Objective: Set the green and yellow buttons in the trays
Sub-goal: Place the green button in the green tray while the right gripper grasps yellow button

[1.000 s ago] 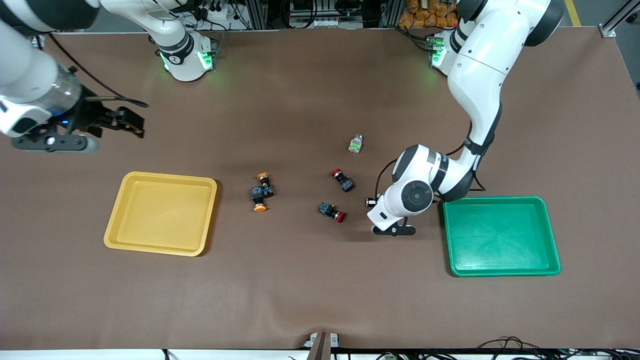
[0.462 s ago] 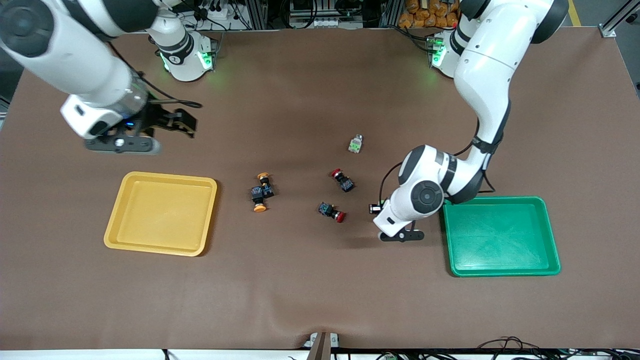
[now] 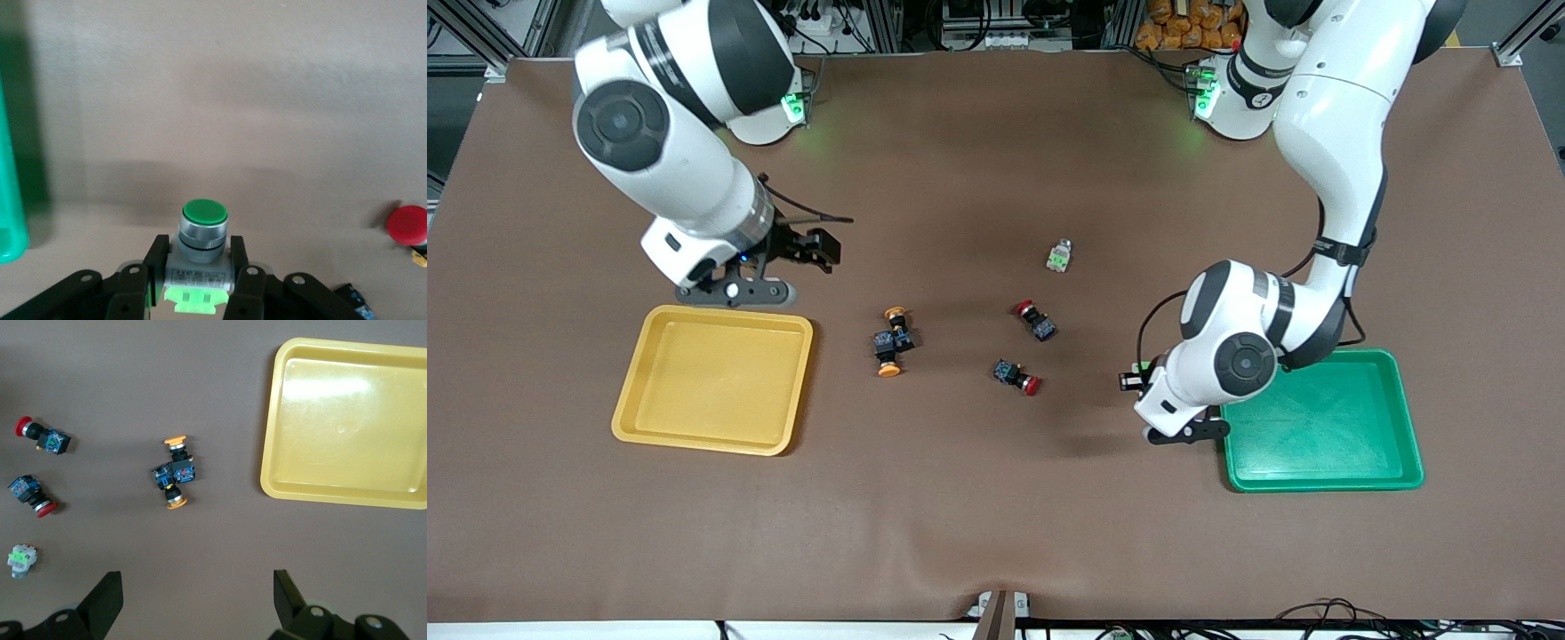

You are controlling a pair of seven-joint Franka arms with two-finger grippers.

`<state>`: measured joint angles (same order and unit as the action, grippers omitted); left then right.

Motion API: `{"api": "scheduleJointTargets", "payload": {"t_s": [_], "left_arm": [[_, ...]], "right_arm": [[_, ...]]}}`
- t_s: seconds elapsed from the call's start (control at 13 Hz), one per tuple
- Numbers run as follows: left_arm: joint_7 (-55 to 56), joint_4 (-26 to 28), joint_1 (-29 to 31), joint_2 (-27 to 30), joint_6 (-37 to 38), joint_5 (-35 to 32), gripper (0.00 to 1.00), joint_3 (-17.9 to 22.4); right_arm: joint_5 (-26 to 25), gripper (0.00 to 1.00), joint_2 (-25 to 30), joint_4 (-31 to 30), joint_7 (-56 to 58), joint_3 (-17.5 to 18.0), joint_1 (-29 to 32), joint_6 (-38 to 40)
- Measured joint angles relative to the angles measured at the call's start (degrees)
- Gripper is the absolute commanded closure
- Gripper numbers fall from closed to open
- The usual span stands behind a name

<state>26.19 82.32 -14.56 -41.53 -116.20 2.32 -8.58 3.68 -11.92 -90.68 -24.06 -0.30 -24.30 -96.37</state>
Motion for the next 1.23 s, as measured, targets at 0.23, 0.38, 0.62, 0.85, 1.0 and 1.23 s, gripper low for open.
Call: {"api": "scheduleJointTargets", "payload": {"t_s": [0.23, 0.38, 0.62, 0.85, 1.0, 1.23], "left_arm": [[-0.2, 0.0, 2.2, 0.0, 0.2, -3.8, 1.00, 0.1], [-2.2, 0.1, 4.2, -0.1, 1.3, -5.8, 1.00, 0.2], [-6.9, 0.3, 7.3, -0.5, 2.3, -6.6, 1.00, 0.3], [-12.1, 0.3, 9.8, -0.6, 2.7, -7.0, 1.00, 1.1], [-14.4, 0.4, 11.5, -0.8, 2.8, -9.5, 1.00, 1.4], [-17.2, 0.5, 13.6, -2.1, 2.9, -11.7, 1.00, 1.5]], "right_arm": [[0.9, 0.00, -4.0, -0.5, 0.0, -0.1, 0.0, -4.9], [1.5, 0.00, -7.6, -0.5, 0.0, -0.2, 0.0, -8.3], [1.7, 0.00, -11.5, -0.5, 0.0, -0.1, 0.0, -12.7], [1.7, 0.00, -13.9, -0.5, 0.0, -0.1, 0.0, -16.0], [1.7, 0.00, -14.7, -0.5, 0.5, -0.2, 0.0, -17.5], [1.7, 0.00, -16.5, -1.8, 3.9, -0.6, 0.3, -21.5]]}}
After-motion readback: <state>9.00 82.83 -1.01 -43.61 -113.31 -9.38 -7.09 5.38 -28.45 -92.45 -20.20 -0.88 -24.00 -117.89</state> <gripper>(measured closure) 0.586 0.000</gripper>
